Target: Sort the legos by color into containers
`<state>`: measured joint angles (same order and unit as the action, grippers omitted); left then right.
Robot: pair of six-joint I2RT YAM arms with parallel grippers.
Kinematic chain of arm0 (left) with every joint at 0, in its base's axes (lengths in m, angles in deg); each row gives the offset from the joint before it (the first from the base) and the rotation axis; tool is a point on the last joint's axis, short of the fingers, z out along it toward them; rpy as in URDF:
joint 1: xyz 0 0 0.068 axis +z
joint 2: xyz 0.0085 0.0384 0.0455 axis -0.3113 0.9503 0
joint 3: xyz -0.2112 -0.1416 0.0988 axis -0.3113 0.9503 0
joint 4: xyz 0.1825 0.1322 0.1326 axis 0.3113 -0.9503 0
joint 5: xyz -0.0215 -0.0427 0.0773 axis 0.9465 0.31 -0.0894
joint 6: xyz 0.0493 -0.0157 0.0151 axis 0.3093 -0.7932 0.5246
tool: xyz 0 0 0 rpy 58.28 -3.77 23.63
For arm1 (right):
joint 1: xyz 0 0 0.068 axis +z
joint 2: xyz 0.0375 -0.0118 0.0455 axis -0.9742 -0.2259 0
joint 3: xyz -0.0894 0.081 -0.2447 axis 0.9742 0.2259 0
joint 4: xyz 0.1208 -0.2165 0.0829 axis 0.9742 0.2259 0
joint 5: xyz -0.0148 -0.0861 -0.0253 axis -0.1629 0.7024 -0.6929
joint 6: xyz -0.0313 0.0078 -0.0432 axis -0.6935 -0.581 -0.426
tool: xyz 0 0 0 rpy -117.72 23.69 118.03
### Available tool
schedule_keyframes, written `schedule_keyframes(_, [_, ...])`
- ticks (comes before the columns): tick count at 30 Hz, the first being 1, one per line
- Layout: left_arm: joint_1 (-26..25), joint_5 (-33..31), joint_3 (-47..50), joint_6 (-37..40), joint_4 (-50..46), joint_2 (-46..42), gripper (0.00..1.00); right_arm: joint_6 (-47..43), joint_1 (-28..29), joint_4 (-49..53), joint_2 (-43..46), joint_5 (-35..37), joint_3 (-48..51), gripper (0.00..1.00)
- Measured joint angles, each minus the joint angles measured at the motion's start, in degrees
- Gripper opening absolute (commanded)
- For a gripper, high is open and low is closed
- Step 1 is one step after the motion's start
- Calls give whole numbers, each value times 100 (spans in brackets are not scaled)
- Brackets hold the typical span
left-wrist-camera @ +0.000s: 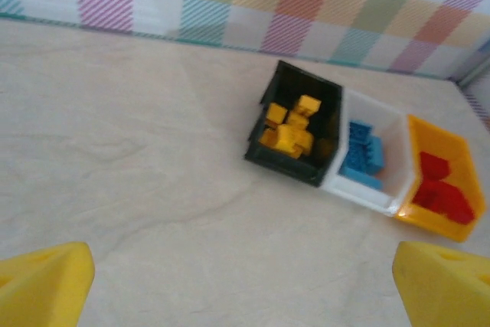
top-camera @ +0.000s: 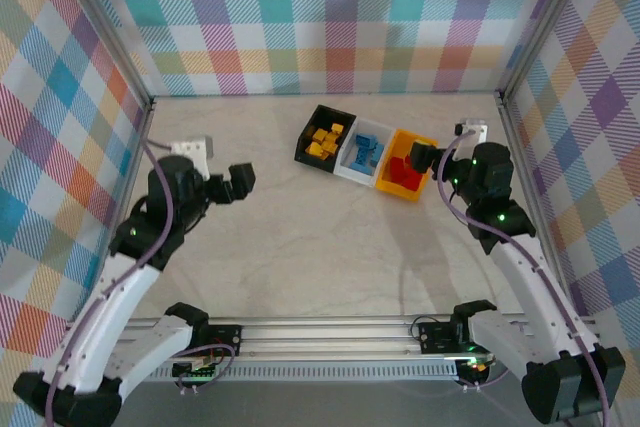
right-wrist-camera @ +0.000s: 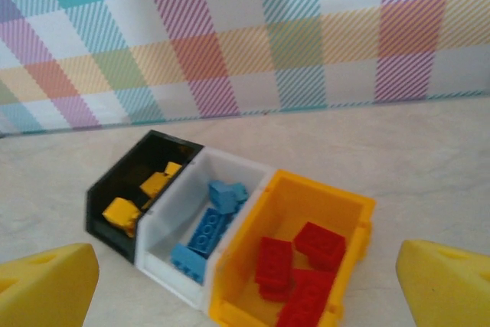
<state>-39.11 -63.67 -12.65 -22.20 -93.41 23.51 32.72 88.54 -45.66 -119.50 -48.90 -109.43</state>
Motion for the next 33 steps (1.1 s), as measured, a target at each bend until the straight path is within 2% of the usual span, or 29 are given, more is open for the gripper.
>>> schedule_keyframes(3, [0, -273, 787, 310, 380, -549, 100, -415, 0, -247, 393, 262, 498, 100])
schedule_keyframes(7, [0, -533, 1377, 675, 688, -1036, 100, -1023, -50, -396, 675, 350, 1095, 100])
schedule_keyframes(15, [0, -1403, 2396, 798, 1185, -1816, 100, -1591, -264, -1051, 330, 146, 2015, 100])
schedule_keyframes(20, [-2, -1676, 2441, 798, 1261, -1668, 100, -1596, -402, -1840, -505, -61, 2365, 100])
schedule_keyframes(26, [-2, -1843, 2444, 802, 1600, -1086, 100, -1526, -625, -2844, -1676, -278, 2433, 100])
schedule_keyframes(33, [15, -2218, 2446, 970, 1963, -365, 100, -1366, -817, -3578, -2406, -490, 2430, 100])
